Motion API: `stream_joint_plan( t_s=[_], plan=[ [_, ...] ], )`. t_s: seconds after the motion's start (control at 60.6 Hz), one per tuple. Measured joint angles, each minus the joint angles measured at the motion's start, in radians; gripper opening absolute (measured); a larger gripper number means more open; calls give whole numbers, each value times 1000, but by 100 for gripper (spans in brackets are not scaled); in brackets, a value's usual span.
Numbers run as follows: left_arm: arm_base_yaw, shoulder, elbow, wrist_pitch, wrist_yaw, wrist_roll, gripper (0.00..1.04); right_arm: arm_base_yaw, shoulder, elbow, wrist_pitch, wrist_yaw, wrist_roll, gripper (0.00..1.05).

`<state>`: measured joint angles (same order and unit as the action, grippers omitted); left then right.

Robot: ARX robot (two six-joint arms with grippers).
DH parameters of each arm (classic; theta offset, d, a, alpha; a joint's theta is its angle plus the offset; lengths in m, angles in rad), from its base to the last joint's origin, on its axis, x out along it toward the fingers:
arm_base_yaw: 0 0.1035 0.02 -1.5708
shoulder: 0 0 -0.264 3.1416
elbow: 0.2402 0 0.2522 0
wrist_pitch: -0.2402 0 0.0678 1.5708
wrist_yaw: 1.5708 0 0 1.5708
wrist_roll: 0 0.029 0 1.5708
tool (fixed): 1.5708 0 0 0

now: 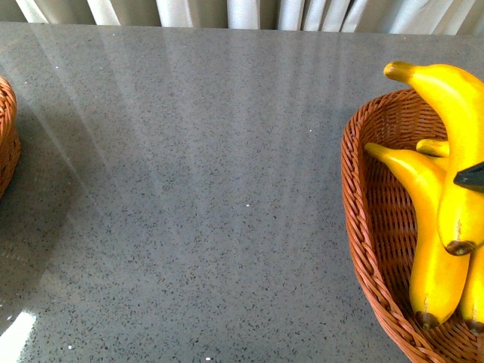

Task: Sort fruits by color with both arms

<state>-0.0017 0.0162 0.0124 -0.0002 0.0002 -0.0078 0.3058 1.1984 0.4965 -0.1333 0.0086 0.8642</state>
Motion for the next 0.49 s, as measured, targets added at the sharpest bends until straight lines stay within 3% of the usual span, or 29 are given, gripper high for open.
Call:
stream_joint_plan(
  t_s=[0.28, 0.495],
  plan=[
    [0, 0, 0, 0, 0, 0, 96, -5, 30, -1, -35, -27, 4, 32],
    [0, 0, 0, 0, 0, 0, 96, -98, 0, -30, 5, -99, -44, 85]
  ],
)
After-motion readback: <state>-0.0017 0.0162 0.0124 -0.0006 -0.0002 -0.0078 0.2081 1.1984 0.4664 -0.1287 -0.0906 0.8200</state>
